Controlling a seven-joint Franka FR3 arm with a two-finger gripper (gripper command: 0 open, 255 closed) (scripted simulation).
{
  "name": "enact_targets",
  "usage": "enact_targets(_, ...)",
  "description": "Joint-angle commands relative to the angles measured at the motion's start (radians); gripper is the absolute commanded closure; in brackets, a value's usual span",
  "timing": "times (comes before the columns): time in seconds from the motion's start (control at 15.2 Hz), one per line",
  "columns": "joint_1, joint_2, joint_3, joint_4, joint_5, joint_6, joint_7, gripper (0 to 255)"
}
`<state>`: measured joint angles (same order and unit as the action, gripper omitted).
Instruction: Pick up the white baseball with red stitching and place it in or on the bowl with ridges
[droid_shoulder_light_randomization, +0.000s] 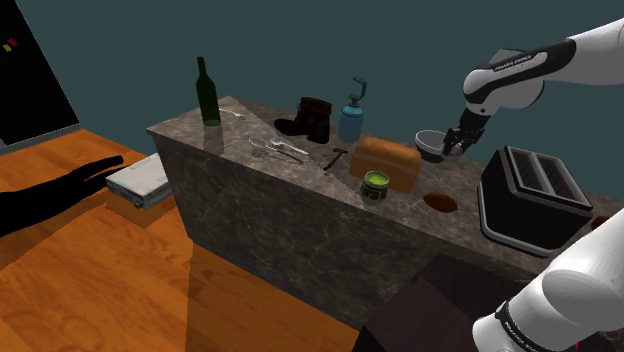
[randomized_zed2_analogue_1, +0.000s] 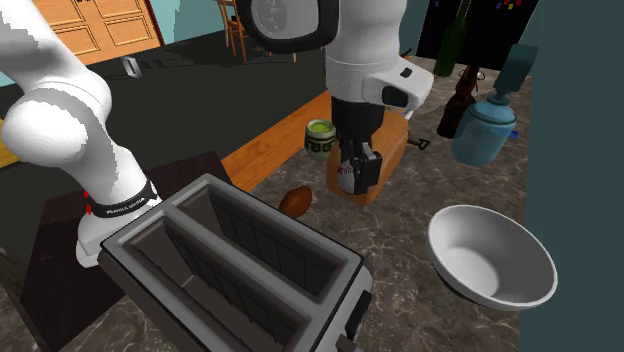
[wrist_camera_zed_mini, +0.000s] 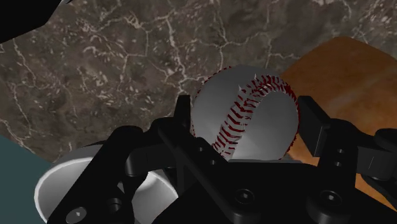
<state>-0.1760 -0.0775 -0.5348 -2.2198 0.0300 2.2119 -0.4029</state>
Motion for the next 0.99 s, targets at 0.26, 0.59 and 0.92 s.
enact_targets(0.26,0.0,-0.04,0.007,0.045,-0.025,-0.079,0.023,255)
enact_targets(0.59,-0.014,0.134,-0.029,0.232,0.08,-0.123,-0.077,255)
enact_targets(0.92,-0.087,0.361,-0.034,0.5,0.212,-0.21,-0.178,255)
